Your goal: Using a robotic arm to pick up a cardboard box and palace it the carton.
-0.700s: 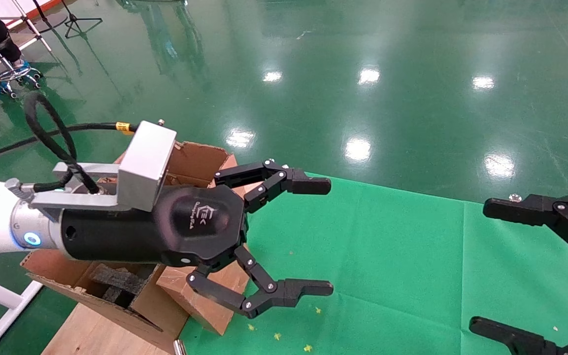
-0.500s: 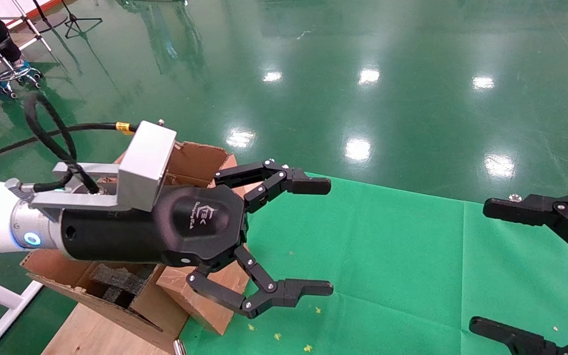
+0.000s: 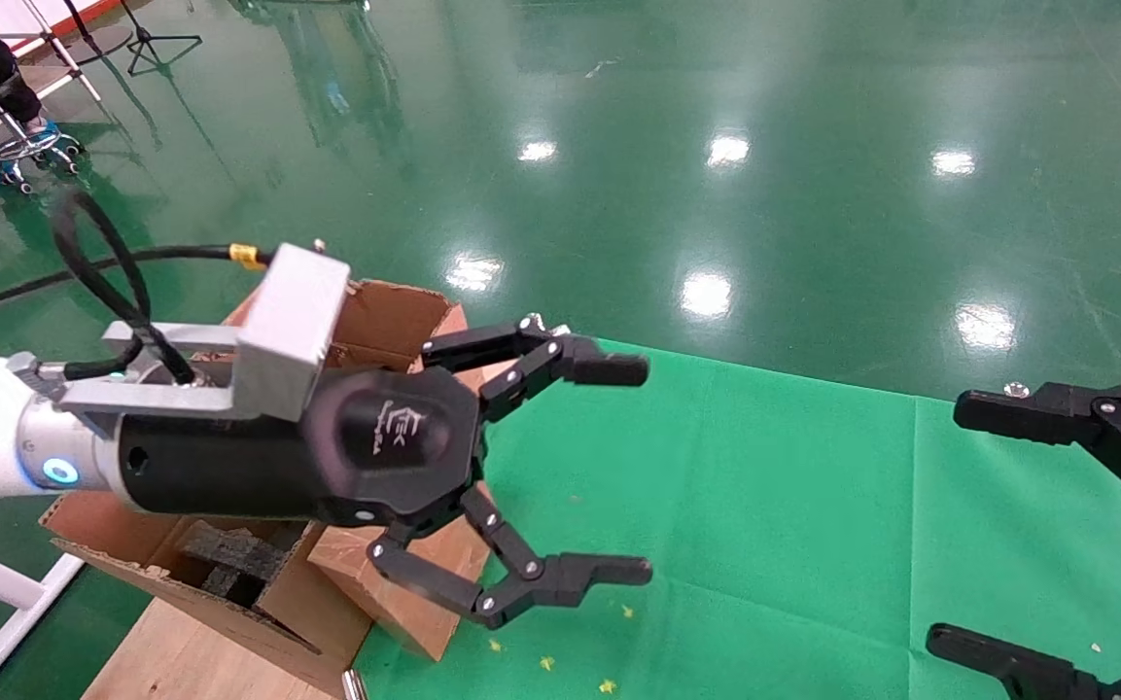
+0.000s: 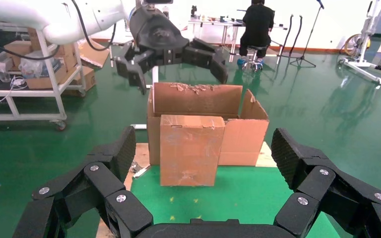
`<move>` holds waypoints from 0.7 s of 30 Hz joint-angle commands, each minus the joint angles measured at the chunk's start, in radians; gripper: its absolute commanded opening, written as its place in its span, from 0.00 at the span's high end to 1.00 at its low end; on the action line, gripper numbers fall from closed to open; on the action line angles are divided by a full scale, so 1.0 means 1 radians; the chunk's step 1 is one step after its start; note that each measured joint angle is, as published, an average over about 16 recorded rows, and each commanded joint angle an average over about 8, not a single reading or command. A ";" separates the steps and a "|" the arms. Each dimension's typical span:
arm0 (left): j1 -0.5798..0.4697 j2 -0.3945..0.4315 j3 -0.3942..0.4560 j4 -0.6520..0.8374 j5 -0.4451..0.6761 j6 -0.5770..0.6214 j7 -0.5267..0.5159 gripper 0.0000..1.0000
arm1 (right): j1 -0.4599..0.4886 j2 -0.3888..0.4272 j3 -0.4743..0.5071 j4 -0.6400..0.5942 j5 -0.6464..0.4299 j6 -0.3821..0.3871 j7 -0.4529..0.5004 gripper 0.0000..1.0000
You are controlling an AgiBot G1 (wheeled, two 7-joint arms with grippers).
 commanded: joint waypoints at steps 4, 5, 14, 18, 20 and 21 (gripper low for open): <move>-0.086 -0.027 0.041 -0.010 0.144 0.001 -0.033 0.00 | 0.000 0.000 0.000 0.000 0.000 0.000 0.000 1.00; -0.102 -0.028 0.047 -0.007 0.165 0.000 -0.042 0.00 | 0.000 0.000 0.000 0.000 0.000 0.000 0.000 1.00; -0.162 -0.026 0.071 0.022 0.212 -0.001 -0.083 0.00 | 0.000 0.000 -0.001 -0.001 0.000 0.001 -0.001 1.00; -0.185 -0.045 0.090 0.002 0.292 -0.022 -0.127 0.00 | 0.000 0.000 -0.001 -0.001 0.001 0.001 -0.001 1.00; -0.210 -0.056 0.108 -0.016 0.365 -0.037 -0.177 0.00 | 0.000 0.000 -0.001 -0.001 0.001 0.001 -0.001 1.00; -0.226 -0.060 0.119 -0.026 0.405 -0.044 -0.209 0.00 | 0.000 0.000 -0.001 -0.001 0.001 0.000 -0.001 1.00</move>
